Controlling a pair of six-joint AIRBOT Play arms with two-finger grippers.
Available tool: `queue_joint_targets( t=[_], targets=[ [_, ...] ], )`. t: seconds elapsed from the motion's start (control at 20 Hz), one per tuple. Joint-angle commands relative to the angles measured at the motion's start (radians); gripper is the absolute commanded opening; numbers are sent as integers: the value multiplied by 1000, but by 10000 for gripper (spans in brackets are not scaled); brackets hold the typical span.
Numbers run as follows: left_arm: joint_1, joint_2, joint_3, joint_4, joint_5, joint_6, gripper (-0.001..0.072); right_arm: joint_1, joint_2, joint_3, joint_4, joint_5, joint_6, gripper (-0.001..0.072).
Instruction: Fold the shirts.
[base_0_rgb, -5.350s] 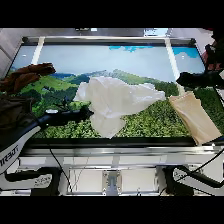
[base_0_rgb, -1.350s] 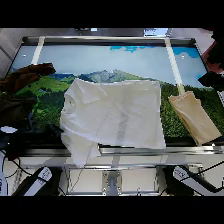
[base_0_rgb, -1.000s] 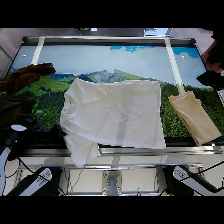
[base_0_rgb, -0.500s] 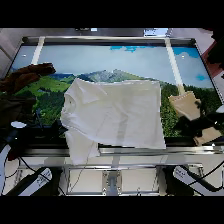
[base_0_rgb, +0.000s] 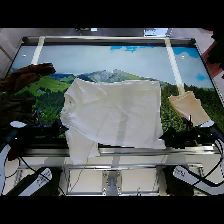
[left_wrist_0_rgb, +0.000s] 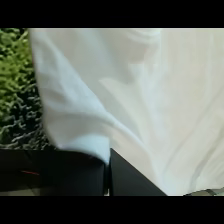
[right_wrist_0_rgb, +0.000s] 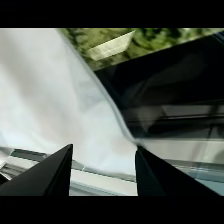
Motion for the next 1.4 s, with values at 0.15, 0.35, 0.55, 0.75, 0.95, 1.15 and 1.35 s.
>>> queue_joint_targets(
  t=[0.15, 0.35, 0.55, 0.75, 0.95, 1.15, 1.35],
  targets=[
    [0, 0, 0, -2, -12, 6, 14, 2, -18, 11, -63, -72, -29, 444],
    [0, 0, 1, -2, -13, 6, 14, 0, -17, 63, -101, -26, -43, 444],
    [0, 0, 1, -2, -23, 6, 14, -1, -17, 261, -226, 126, -6, 444],
    [0, 0, 0, -2, -24, 6, 14, -1, -17, 210, -232, 91, -20, 445],
    [0, 0, 0, -2, -24, 6, 14, 0, -17, 134, -227, 27, -18, 445],
    [0, 0, 0, -2, -24, 6, 14, 0, -17, 58, -112, -68, -46, 444],
    [0, 0, 1, -2, -24, 7, 14, 0, -17, 23, -30, -122, -59, 286]
  ],
)
